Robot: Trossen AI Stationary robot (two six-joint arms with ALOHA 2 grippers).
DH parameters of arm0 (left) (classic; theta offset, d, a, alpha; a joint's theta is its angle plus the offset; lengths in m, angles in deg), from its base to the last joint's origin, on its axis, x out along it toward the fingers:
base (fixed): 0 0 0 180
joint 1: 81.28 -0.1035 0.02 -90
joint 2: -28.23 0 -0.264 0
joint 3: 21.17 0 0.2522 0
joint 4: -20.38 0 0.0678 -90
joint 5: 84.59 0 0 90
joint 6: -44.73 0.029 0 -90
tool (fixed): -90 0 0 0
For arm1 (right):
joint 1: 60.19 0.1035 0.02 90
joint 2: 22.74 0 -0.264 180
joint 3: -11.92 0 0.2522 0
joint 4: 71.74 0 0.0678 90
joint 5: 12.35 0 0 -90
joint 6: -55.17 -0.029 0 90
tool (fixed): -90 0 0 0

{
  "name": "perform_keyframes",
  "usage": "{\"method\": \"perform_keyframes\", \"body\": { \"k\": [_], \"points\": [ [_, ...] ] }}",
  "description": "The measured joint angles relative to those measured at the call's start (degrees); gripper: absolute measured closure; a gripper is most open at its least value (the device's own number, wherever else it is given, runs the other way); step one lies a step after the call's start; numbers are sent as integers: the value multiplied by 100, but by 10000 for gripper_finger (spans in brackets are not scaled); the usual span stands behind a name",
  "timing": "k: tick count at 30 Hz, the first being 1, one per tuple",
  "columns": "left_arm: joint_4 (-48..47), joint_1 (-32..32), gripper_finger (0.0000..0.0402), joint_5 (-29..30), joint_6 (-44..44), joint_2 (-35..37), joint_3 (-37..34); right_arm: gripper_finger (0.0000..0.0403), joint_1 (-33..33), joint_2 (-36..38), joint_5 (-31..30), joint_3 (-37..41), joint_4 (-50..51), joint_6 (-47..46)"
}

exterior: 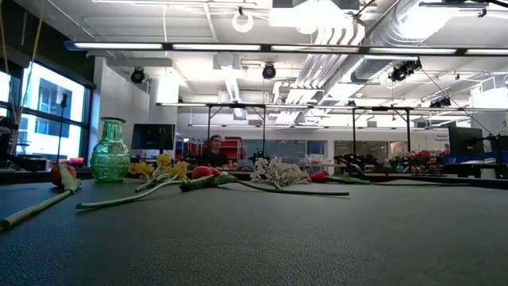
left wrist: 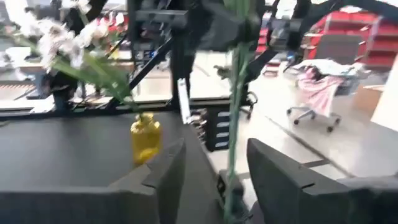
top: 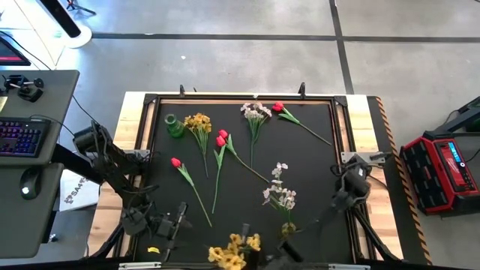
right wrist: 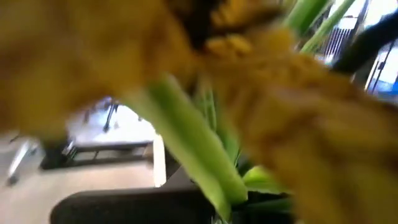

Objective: Sort flowers into vase by color
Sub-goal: Put the yellow flower into the yellow vase

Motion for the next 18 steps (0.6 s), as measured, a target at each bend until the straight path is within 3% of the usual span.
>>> {"method": "perform_keyframes", "body": {
  "k": [6,9,13,18],
  "points": [
    [-543,0,226,173,-571,0,0,400,623,772,-131,0,3139,-2853],
    [-625,2,228,170,-730,0,0,400,998,1036,-477,0,4643,-4414],
    [-619,0,229,183,-730,0,0,401,1456,1232,-884,0,6376,-6352],
    [-617,0,229,263,-730,0,0,401,1796,1293,-956,0,8130,-8279]
  ]
}}
